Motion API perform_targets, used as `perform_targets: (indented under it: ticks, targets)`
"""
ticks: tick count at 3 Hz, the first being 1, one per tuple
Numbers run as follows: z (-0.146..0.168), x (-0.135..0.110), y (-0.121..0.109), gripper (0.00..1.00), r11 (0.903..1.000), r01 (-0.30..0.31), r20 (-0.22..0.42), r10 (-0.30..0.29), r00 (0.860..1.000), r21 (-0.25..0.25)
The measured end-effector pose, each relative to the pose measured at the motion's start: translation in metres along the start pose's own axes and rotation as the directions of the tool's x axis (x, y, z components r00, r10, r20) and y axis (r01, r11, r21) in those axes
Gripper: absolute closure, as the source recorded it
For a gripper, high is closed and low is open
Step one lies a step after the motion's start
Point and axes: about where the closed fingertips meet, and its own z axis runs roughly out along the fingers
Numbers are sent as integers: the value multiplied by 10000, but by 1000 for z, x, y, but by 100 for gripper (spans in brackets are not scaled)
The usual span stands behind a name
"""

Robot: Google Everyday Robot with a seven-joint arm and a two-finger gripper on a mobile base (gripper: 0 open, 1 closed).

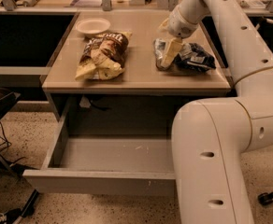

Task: Place redbull can into top drawer

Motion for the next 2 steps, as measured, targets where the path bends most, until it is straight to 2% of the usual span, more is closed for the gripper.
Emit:
perform_targets:
  ticks: [2]
  targets:
    - [0, 0, 0, 66, 10000, 0, 0, 0, 10000, 0]
